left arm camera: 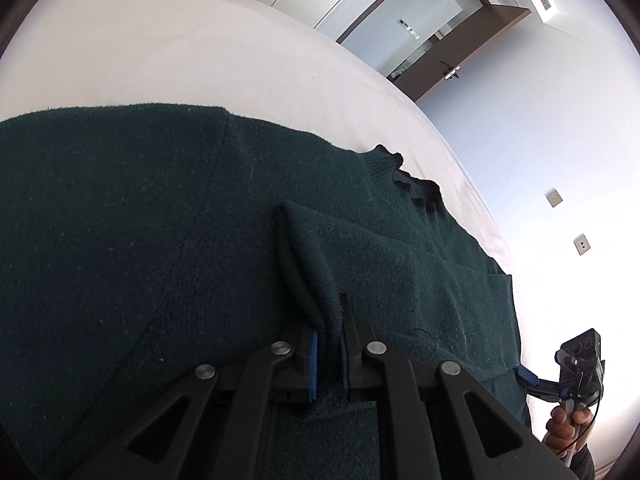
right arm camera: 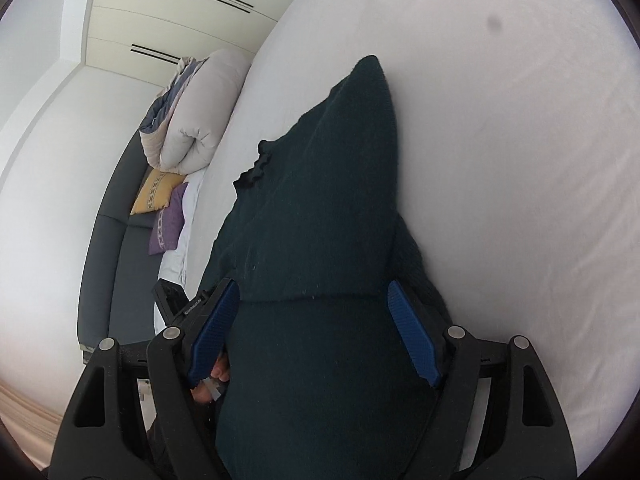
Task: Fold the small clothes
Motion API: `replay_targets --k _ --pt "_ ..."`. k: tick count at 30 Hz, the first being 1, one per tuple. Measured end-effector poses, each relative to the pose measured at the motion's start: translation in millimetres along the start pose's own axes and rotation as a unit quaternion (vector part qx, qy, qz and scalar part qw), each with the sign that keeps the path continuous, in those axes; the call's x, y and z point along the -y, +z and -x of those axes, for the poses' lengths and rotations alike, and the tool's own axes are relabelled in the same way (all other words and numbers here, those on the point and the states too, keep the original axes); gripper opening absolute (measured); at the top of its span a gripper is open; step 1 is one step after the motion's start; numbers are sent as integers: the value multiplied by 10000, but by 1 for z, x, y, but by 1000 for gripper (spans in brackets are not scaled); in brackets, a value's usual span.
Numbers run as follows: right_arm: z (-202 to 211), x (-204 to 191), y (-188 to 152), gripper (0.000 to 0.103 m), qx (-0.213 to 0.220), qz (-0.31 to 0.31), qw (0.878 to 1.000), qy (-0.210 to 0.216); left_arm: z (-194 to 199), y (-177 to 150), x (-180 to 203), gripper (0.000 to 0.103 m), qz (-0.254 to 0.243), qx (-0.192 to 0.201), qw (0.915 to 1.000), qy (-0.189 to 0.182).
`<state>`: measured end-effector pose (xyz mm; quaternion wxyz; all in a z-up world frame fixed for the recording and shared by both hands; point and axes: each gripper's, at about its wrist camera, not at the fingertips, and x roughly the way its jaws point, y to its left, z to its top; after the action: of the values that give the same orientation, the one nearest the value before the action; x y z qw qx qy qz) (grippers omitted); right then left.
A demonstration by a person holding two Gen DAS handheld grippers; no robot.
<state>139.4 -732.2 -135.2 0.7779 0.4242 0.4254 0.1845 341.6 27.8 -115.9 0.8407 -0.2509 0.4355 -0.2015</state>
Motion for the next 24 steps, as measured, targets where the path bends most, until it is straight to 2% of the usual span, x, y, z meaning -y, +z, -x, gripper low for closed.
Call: replay_targets --k 2,3,4,5,6,7,9,11,12,13,14,16,18,21,24 --pt "16 -2 -13 76 149 -192 9997 -89 9 -1 0 14 64 -10 9999 -78" --pt "27 -6 -22 77 251 -226 9994 -38 19 -2 0 21 153 -15 9999 -27" --pt "38 -12 -34 77 345 -189 9992 104 33 -4 1 41 234 26 9997 33" --pt "50 -19 -48 77 425 -111 9988 211 53 -9 2 56 290 146 9995 -31" --pt "61 -27 -61 77 479 -17 9984 296 78 -16 2 85 354 379 9986 -97" --pt "71 -32 -76 77 501 65 9979 397 105 -24 -2 99 413 696 9967 -121" --pt "86 -36 -104 77 510 94 9972 536 161 -40 -20 103 628 1279 9897 -112" --pt "93 -35 -128 77 504 -51 9972 551 205 -53 -58 103 1176 1562 9807 -64" --pt "95 -33 -138 77 508 -144 9972 533 227 -60 -84 102 1598 1758 9714 -61" --pt "96 -32 -147 77 522 -232 9969 537 247 -69 -113 99 2069 1966 9584 -70" --pt "97 -32 -154 77 548 -314 9963 581 264 -77 -140 97 2539 2114 9439 -44" --pt "93 -37 -166 77 538 -438 9953 675 293 -96 -188 82 3425 2331 9101 97" --pt "87 -48 -174 77 489 -426 9953 725 316 -112 -216 79 3907 2632 8821 -24" --pt "73 -70 -183 77 331 -358 9958 773 328 -123 -238 79 4375 2848 8529 3" --pt "61 -94 -191 77 205 -230 9958 857 323 -124 -250 79 4665 2967 8332 -47"
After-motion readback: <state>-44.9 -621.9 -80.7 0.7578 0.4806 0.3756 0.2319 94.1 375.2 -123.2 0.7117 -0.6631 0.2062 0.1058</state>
